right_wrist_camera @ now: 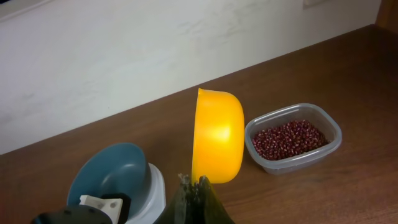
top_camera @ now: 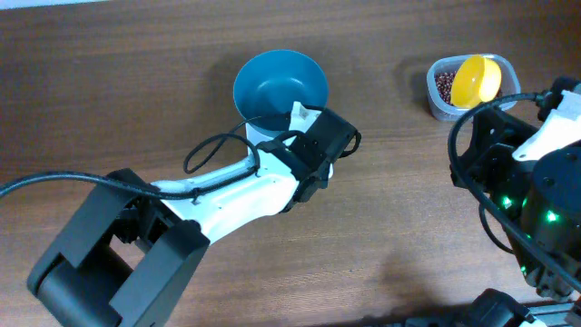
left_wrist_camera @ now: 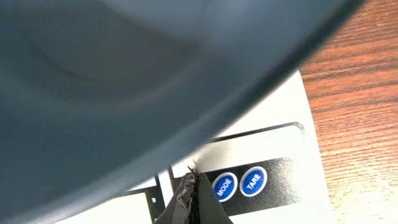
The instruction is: Scoop item into bowl and weigh 50g on scale
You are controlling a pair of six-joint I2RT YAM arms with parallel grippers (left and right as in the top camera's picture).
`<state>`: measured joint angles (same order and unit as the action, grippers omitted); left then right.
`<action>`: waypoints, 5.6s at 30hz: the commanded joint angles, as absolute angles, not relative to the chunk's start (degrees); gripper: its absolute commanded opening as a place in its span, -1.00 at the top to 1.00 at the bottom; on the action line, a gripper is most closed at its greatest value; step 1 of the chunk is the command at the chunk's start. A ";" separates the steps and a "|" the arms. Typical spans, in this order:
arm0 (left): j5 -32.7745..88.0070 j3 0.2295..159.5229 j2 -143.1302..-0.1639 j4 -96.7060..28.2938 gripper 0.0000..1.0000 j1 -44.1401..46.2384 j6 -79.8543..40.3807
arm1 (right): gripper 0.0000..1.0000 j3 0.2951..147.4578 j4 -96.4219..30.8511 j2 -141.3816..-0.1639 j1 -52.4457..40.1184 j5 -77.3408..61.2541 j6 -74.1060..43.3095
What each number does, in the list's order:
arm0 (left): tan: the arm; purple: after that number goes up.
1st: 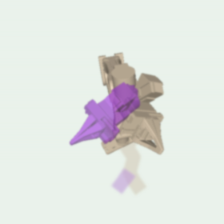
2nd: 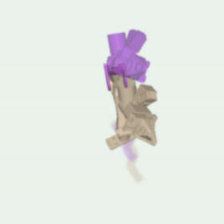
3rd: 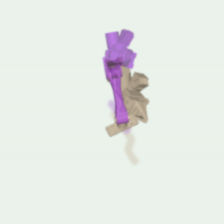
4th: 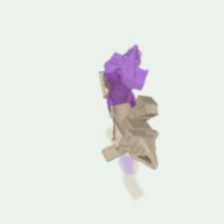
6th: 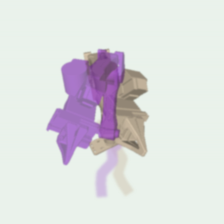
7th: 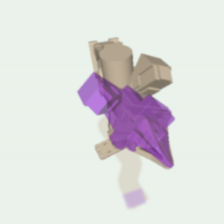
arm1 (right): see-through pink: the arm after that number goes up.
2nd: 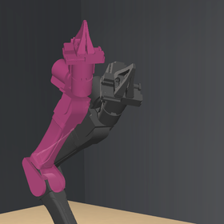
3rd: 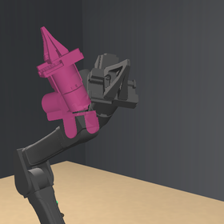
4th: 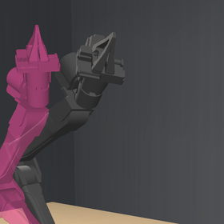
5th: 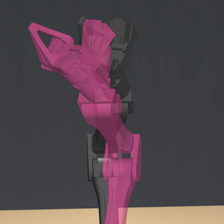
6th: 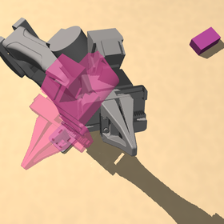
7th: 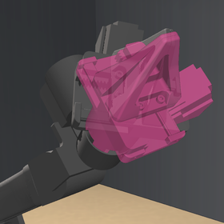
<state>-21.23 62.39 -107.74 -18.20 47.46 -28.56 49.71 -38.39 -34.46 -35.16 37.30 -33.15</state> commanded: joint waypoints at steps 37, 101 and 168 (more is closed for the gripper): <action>-13.91 62.13 -77.28 -36.51 1.00 47.44 -23.49 | 0.92 50.92 -32.58 -35.68 -34.79 45.60 -32.75; 4.69 72.18 -71.92 -63.55 -0.80 33.21 1.85 | 0.92 53.98 -0.62 -58.85 -20.49 39.00 -30.92; 2.13 72.16 -71.94 -61.21 -0.98 33.21 3.99 | 0.92 54.02 -32.64 -47.94 -20.49 24.99 -30.89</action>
<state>2.57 71.16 -72.16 -61.23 33.56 3.07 53.04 -30.55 -48.47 -20.97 27.70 -31.07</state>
